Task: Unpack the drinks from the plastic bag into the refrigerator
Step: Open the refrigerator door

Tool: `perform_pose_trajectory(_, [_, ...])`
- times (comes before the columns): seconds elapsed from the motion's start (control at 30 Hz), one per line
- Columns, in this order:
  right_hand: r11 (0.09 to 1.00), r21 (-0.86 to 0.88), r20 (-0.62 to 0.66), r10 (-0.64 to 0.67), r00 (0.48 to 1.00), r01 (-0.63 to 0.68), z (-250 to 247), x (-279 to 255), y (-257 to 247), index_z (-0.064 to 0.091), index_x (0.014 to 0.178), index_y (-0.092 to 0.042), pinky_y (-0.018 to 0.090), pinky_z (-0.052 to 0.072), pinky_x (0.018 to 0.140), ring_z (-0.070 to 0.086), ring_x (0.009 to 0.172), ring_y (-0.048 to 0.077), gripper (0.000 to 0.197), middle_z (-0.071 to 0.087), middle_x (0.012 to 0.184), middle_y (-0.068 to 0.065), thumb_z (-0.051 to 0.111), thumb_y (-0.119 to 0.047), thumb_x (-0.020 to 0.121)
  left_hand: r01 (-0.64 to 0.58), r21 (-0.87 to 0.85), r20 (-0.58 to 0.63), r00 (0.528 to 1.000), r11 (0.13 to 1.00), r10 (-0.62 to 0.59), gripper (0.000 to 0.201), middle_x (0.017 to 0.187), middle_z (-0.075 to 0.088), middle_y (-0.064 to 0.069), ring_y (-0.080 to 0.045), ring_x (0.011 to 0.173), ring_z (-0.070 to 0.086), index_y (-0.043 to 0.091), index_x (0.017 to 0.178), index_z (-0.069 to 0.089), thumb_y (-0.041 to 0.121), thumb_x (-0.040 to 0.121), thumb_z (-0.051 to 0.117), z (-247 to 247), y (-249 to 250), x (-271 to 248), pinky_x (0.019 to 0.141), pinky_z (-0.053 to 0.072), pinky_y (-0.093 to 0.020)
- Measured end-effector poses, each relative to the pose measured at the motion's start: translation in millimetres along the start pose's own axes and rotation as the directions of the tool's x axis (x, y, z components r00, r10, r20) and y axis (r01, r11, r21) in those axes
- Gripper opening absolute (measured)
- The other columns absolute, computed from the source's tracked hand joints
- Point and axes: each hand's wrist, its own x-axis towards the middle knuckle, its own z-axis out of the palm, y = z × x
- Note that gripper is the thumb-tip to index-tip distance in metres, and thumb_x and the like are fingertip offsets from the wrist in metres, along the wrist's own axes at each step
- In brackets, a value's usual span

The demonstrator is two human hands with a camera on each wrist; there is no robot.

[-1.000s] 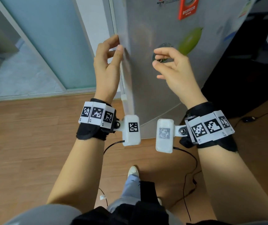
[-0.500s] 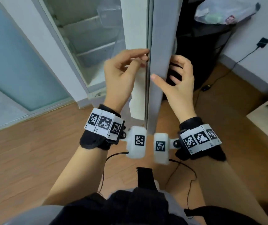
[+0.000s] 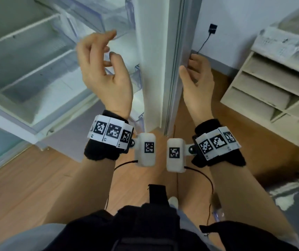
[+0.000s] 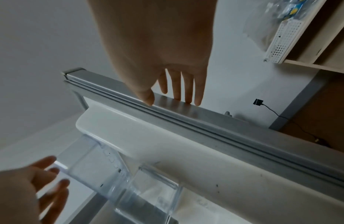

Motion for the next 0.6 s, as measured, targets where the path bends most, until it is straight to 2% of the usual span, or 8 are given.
perform_pose_trajectory(0.03, [1.0,0.005,0.011,0.003,1.0,-0.003,-5.1,9.7,2.3,0.046,0.131,-0.012,0.019,0.048,0.097,0.054,0.119,0.015,0.04,0.055,0.127,0.0,0.057,-0.018,0.092,-0.023,0.036,-0.011,1.0,0.999,0.023,0.036,0.102,0.059,-0.017,-0.024,0.092,0.057,0.004,0.095,0.07,-0.013,0.07,0.049,11.4,-3.9,1.5,0.066,0.049,-0.027])
perform_pose_trajectory(0.1, [1.0,0.003,0.032,0.006,0.999,-0.006,-15.4,29.9,6.4,0.044,0.134,-0.015,0.033,0.044,0.108,0.051,0.123,0.015,0.042,0.053,0.129,-0.003,0.055,-0.018,0.093,-0.104,0.062,0.063,0.993,0.993,0.101,0.035,0.118,0.055,-0.023,-0.029,0.113,0.049,0.001,0.101,0.066,-0.012,0.073,0.051,35.8,-9.3,2.6,0.09,0.049,-0.041])
perform_pose_trajectory(0.17, [1.0,-0.014,0.044,0.024,0.999,-0.024,-23.8,49.5,12.2,0.04,0.139,-0.015,0.035,0.039,0.112,0.047,0.128,0.015,0.046,0.049,0.138,-0.001,0.053,-0.019,0.094,-0.208,0.045,0.196,0.961,0.977,0.195,0.032,0.126,0.052,-0.027,-0.038,0.127,0.042,-0.003,0.111,0.06,-0.006,0.081,0.05,59.9,-12.8,3.0,0.106,0.039,-0.049])
perform_pose_trajectory(0.23, [0.999,-0.024,0.043,0.04,0.998,-0.039,-30.6,66.4,19.0,0.038,0.141,-0.016,0.034,0.038,0.113,0.045,0.13,0.014,0.049,0.045,0.144,0.001,0.052,-0.021,0.094,-0.243,0.003,0.305,0.924,0.97,0.23,0.034,0.13,0.052,-0.026,-0.05,0.133,0.035,-0.006,0.118,0.055,0.005,0.088,0.046,82.9,-14.7,5.0,0.115,0.03,-0.046])
perform_pose_trajectory(0.33, [0.999,0.005,0.001,0.046,0.999,-0.046,-37.9,85.1,28.1,0.046,0.133,-0.016,0.029,0.043,0.107,0.05,0.121,0.011,0.042,0.048,0.134,-0.001,0.054,-0.019,0.093,-0.301,0.021,0.416,0.87,0.953,0.265,0.044,0.136,0.049,-0.025,-0.05,0.136,0.028,-0.004,0.126,0.052,0.017,0.089,0.041,110.4,-20.4,7.1,0.117,0.022,-0.039])
perform_pose_trajectory(0.47, [0.998,-0.04,-0.024,0.053,0.998,-0.054,-44.4,118.0,40.6,0.061,0.111,-0.016,0.039,0.052,0.096,0.06,0.103,0.017,0.021,0.061,0.115,0.005,0.055,-0.014,0.091,-0.409,0.107,0.552,0.783,0.906,0.288,0.059,0.143,0.046,-0.018,-0.038,0.138,0.027,0.002,0.137,0.045,0.028,0.085,0.033,149.7,-27.0,8.4,0.112,0.024,-0.059])
perform_pose_trajectory(0.53, [0.996,-0.057,0.045,0.069,0.997,-0.066,-42.5,136.8,50.1,0.066,0.102,-0.018,0.044,0.054,0.093,0.063,0.098,0.019,0.016,0.067,0.104,0.003,0.057,-0.015,0.089,-0.427,0.142,0.58,0.767,0.893,0.275,0.062,0.144,0.046,-0.012,-0.031,0.139,0.027,0.007,0.139,0.045,0.032,0.083,0.033,173.1,-31.9,9.6,0.111,0.02,-0.064])
perform_pose_trajectory(0.6, [0.994,-0.09,0.124,0.067,0.99,-0.056,-38.4,155.3,59.8,0.068,0.101,-0.017,0.046,0.054,0.092,0.065,0.098,0.018,0.017,0.068,0.099,-0.002,0.058,-0.016,0.088,-0.446,0.164,0.605,0.75,0.88,0.267,0.065,0.146,0.045,-0.008,-0.025,0.139,0.024,0.009,0.141,0.043,0.03,0.08,0.038,198.0,-39.2,10.8,0.112,0.013,-0.064])
